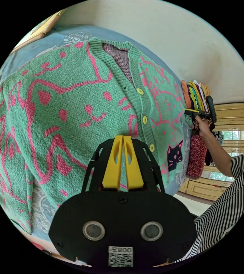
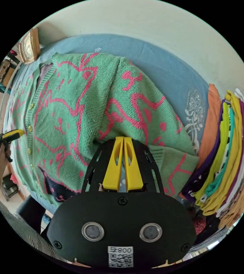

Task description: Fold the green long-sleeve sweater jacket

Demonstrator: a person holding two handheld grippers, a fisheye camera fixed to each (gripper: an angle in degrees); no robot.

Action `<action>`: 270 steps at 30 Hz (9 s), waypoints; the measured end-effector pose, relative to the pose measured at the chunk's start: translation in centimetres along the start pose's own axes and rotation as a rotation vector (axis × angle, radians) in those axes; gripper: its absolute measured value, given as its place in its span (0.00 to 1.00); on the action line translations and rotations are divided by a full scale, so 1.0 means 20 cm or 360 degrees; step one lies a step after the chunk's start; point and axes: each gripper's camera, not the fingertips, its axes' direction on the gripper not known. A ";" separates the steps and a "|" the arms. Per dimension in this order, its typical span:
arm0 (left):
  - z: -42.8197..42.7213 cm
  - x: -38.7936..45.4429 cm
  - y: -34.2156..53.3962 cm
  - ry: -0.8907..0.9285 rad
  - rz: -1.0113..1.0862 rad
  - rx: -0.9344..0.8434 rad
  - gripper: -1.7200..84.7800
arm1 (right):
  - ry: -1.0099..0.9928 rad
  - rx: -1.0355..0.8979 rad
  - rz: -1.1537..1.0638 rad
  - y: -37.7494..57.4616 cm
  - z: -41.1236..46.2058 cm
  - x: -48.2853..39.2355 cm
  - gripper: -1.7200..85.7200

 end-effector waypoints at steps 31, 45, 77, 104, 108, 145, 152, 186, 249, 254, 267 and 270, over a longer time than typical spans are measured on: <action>-0.10 0.42 0.96 0.0298 0.0056 -0.0589 0.03 | -0.0779 -0.0313 -0.0602 0.62 0.22 -1.32 0.05; -0.22 0.53 1.08 0.0362 0.0030 -0.0608 0.02 | -0.0973 -0.0377 -0.0546 0.74 0.36 -1.43 0.03; -0.63 0.53 1.28 0.0069 -0.0217 -0.0578 0.02 | -0.0886 -0.0410 -0.0561 1.18 0.67 -1.47 0.03; -0.45 1.25 0.75 0.0177 0.0032 -0.0475 0.02 | -0.1517 -0.0262 0.0002 1.70 0.74 -0.68 0.03; -0.15 1.49 0.42 0.0287 0.0319 -0.0434 0.02 | -0.1247 -0.0181 0.0092 1.74 0.72 -0.48 0.02; 1.05 2.22 -1.58 0.0829 0.0941 -0.0097 0.13 | 0.0117 0.0435 0.0229 1.68 0.25 0.30 0.11; 1.45 2.30 -1.79 0.0627 0.1013 -0.0416 0.11 | -0.0008 0.0430 0.0329 1.66 0.24 0.34 0.10; 0.05 -0.21 -1.13 0.0775 0.0336 0.0334 0.06 | -0.1416 0.0914 -0.0157 1.07 -0.16 -0.43 0.05; 1.66 0.70 -2.26 0.0616 0.0721 -0.0125 0.11 | -0.0842 0.0596 0.0351 0.73 0.59 0.09 0.02; 1.51 0.74 -2.30 0.0698 0.0762 0.0038 0.07 | -0.0882 0.0592 0.0706 0.85 0.68 0.33 0.02; 1.47 0.81 -2.24 0.0607 0.0603 0.0324 0.08 | -0.1308 0.0836 0.0881 1.06 0.51 0.40 0.02; 1.43 0.95 -2.18 0.0641 0.0725 0.0340 0.06 | -0.1046 0.0905 0.0693 0.95 0.35 0.30 0.02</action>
